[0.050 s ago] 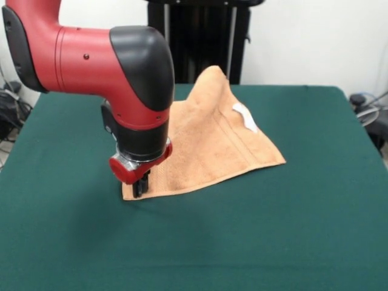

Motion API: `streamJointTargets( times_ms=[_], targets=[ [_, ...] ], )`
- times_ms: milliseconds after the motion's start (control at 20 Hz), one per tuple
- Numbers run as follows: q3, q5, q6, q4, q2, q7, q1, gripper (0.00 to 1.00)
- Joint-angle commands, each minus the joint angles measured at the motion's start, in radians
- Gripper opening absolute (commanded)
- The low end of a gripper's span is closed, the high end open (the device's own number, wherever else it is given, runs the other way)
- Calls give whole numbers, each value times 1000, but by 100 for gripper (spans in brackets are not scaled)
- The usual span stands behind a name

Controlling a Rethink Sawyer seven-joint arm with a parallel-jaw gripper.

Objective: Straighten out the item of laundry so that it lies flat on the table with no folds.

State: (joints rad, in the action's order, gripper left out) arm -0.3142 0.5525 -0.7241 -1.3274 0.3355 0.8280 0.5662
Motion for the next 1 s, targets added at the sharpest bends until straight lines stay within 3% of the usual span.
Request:
streamJointTargets(
  times_ms=[50,1000],
  targets=[
    [15,275,320,165,-275,-120,78,0],
    [-92,392,261,199,-288,-230,163,0]
  ],
)
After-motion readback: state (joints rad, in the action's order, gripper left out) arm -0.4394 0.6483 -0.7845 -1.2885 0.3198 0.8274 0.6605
